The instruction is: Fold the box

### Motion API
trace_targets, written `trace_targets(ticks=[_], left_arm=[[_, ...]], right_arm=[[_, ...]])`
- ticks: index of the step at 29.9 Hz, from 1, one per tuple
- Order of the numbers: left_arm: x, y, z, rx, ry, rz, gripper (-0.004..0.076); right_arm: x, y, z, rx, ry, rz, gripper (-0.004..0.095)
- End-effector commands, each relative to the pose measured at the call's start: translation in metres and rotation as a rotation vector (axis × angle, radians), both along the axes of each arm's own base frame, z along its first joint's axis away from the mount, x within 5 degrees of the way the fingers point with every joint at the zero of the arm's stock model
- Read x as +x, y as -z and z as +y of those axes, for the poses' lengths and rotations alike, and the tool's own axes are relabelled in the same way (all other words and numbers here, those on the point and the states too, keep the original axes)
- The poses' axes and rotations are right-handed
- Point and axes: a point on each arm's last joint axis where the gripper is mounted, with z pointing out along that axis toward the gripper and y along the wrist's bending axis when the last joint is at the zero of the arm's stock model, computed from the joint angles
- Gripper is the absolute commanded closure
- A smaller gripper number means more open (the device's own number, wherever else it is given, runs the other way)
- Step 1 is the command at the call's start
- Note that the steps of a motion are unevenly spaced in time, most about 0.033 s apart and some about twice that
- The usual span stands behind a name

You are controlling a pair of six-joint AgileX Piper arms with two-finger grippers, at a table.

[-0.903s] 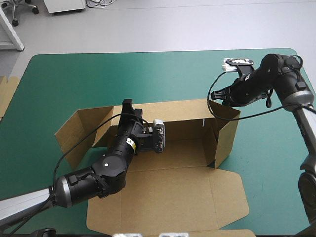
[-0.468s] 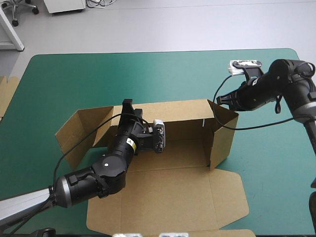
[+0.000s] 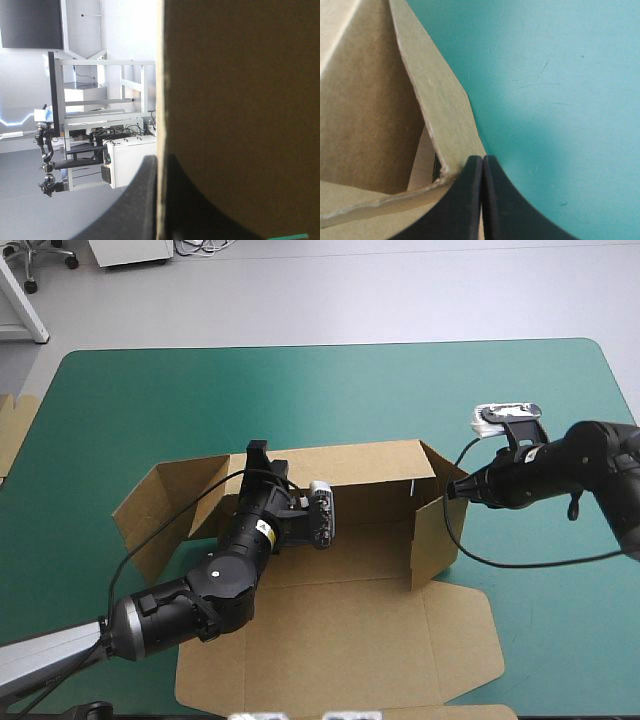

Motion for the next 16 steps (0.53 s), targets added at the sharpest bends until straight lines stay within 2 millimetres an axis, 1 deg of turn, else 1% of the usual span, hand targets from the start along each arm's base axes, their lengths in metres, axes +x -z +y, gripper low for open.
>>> trace_targets(ticks=[1, 4, 9, 13, 16], left_arm=[[-0.002, -0.021, 0.004, -0.035, 0.003, -0.083, 0.0734], [-0.002, -0.021, 0.004, -0.035, 0.003, -0.083, 0.0734], [-0.002, -0.021, 0.004, -0.050, -0.002, -0.079, 0.0734], [-0.002, -0.021, 0.004, -0.050, -0.002, -0.079, 0.0734], [-0.002, -0.021, 0.004, -0.052, -0.002, -0.080, 0.0734]], right_arm=[[-0.016, -0.010, -0.002, 0.034, -0.019, -0.183, 0.0927], [-0.025, 0.002, -0.001, 0.056, -0.050, -0.240, 0.0927], [-0.027, 0.021, 0.003, 0.089, -0.085, -0.259, 0.0927], [-0.027, 0.020, 0.006, 0.108, -0.123, -0.289, 0.0924], [-0.029, 0.020, 0.009, 0.123, -0.155, -0.281, 0.0915]])
